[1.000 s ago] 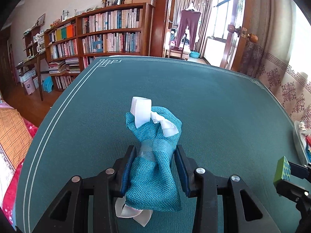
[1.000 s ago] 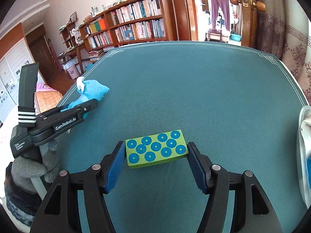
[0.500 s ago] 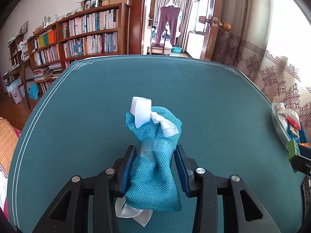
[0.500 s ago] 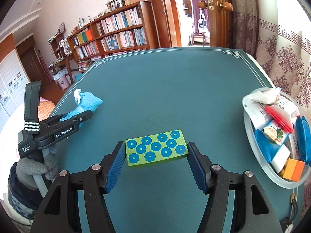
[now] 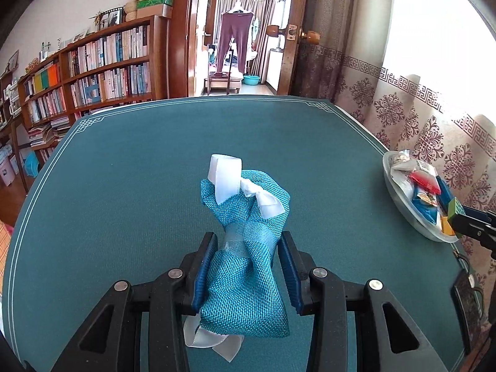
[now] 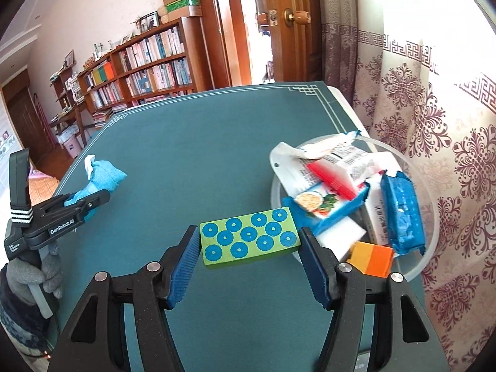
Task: Organize objects
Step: 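Carry the green block into the bowl and open the right gripper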
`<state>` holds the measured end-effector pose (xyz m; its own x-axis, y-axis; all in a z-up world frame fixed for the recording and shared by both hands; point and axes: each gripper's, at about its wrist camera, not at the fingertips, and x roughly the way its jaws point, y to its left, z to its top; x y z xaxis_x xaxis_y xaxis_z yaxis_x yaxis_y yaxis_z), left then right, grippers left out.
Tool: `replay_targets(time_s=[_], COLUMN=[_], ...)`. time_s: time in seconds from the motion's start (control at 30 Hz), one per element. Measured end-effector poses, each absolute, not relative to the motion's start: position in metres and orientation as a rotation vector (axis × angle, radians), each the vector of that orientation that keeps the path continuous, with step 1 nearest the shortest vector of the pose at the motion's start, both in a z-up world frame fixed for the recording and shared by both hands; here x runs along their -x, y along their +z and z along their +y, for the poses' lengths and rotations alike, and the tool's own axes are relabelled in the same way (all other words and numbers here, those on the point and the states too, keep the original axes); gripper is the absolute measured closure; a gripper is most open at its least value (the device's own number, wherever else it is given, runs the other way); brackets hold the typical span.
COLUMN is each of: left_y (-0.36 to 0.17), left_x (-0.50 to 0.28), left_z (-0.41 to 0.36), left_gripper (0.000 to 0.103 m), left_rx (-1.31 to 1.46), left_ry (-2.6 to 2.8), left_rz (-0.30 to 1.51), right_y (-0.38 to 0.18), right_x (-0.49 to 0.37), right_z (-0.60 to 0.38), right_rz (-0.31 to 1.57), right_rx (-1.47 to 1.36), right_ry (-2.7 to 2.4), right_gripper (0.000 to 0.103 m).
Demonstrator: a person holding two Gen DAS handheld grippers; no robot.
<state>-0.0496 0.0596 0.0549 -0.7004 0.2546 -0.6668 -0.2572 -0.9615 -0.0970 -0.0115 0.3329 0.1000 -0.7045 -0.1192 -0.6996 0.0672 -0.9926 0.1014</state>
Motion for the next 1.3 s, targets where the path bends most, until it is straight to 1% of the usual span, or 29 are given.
replay_targets(time_s=[0.37,0.47,0.73,0.93,1.07,1.3], left_y=[0.067,0.071,0.074,0.078,0.084,0.097], left_x=[0.040,0.040,0.036,0.034,0.033,0.038], left_z=[0.107,0.118,0.146,0.167,0.184,0.229], left_gripper=[0.060,0.060,0.060,0.060,0.060,0.060], left_rx=[1.003,0.995,0.983,0.975,0.956,0.916], left_ry=[2.603,2.593,2.553,2.512,2.476,2.372], left_rz=[0.074,0.094,0.149,0.180,0.200,0.207], right_y=[0.088,0.082,0.074,0.079,0.086,0.099], right_x=[0.030,0.035,0.040,0.036,0.024,-0.001], right_z=[0.390,0.404,0.419,0.426,0.429,0.435], right_rz=[-0.102,-0.125,-0.151,-0.217,-0.230,-0.269], right_rx=[-1.218,-1.238,-1.239,-1.178,-1.137,-1.097], right_ry=[-2.848,-2.853,-2.845,-2.849,-2.851,-2.867], right_gripper=[0.038,0.038,0.038,0.038,0.038,0.038])
